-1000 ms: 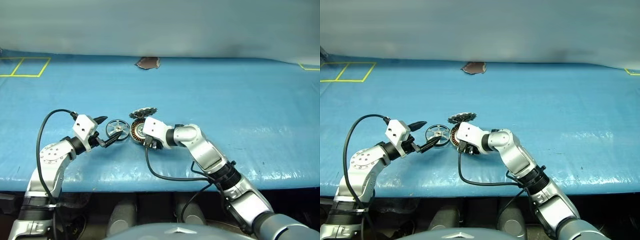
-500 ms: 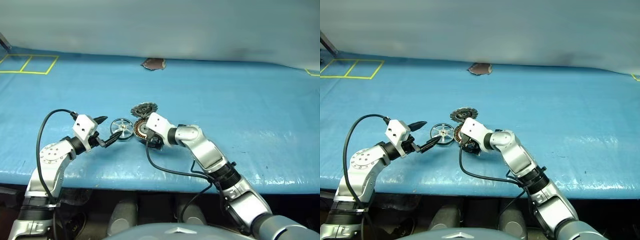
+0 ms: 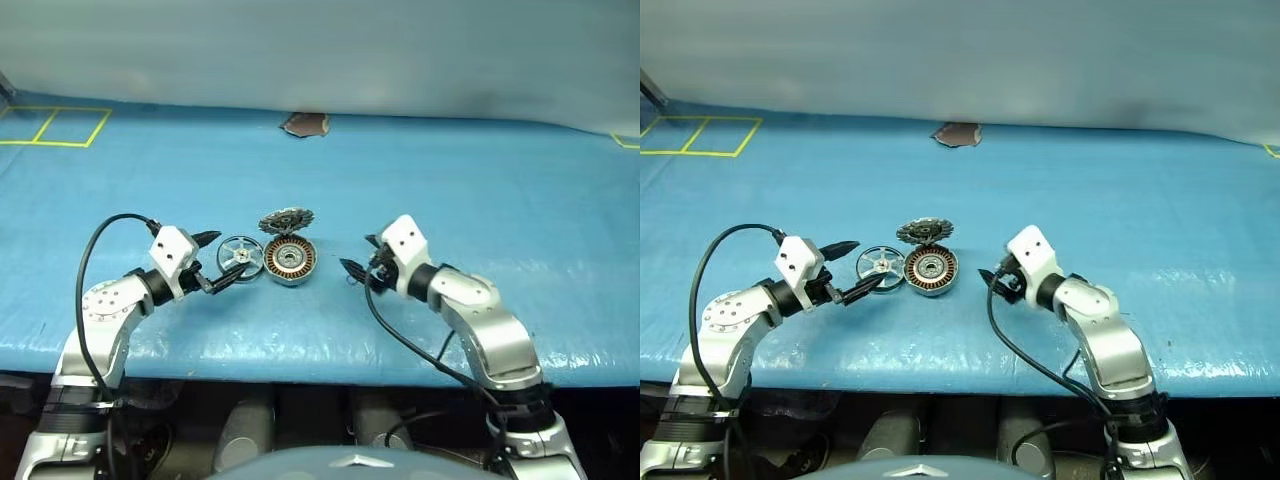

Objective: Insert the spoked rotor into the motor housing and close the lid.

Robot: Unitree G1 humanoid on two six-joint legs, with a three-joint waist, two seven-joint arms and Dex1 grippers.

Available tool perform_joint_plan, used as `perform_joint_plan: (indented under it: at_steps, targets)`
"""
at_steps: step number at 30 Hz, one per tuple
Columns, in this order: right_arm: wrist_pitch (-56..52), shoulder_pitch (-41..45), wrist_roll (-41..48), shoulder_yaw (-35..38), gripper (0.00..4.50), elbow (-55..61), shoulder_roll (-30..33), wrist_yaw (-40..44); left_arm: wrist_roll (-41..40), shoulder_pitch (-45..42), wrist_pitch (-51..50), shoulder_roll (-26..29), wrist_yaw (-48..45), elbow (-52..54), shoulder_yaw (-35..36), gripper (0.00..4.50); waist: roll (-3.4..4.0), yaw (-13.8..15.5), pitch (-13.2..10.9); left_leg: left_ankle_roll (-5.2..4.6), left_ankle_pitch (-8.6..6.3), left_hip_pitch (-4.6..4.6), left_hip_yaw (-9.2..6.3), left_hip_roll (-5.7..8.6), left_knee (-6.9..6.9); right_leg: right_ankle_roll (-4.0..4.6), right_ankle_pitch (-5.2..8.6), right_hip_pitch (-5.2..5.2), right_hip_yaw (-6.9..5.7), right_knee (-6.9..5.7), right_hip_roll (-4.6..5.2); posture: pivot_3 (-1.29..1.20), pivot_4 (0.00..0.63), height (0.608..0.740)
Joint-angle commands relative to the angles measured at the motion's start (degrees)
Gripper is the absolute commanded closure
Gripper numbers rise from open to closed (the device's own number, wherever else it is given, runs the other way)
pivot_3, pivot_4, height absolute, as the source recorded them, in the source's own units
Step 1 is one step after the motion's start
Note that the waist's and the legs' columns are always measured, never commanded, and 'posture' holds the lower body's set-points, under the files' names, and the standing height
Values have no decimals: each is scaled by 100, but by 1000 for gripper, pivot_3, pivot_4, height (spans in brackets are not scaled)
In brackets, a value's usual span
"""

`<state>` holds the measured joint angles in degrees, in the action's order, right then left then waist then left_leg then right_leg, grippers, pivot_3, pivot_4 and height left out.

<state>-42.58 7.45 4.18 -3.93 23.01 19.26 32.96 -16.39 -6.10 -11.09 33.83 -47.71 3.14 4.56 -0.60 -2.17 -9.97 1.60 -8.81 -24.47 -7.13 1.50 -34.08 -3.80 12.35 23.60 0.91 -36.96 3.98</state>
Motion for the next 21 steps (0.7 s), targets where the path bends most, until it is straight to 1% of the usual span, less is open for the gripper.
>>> perform_joint_plan:
  at_steps: [1, 4, 9, 18, 21]
  targets:
    - [119, -72, 145, 146, 836, -100, -132, -263, -40, -202, -26, 43, -102, -64, -41, 0, 0, -17, 0, 0, 0, 3, 4, -3, 0, 1, -1, 0, 0, -1, 0, 0, 150, 740]
    - [139, -146, 170, 59, 836, -251, -236, -407, -1, -294, -1, 41, -123, -152, -97, 0, 1, -9, 0, 0, 0, 4, 4, -9, -3, 4, -4, -1, 0, -2, -7, 0, 150, 740]
    - [183, -238, 184, -283, 836, -390, -419, -514, 30, -342, 46, 45, -147, -229, -125, 0, 0, -4, 0, 0, 0, 2, 4, -8, -1, 4, -5, -1, 1, 2, -6, 0, 150, 740]
    - [168, -416, 74, -569, 836, -714, -373, -702, 57, -333, 75, 41, -109, -248, -137, 0, -1, 10, 2, 0, 0, 4, 3, -7, -8, 2, -6, -7, 0, 1, -6, 0, 150, 740]
    - [190, -468, 13, -602, 1419, -781, -298, -776, 75, -331, 90, 39, -95, -251, -132, 0, -3, 11, 4, 0, 0, 5, 3, -7, -8, 2, -6, -8, 1, 1, -6, 0, 150, 740]
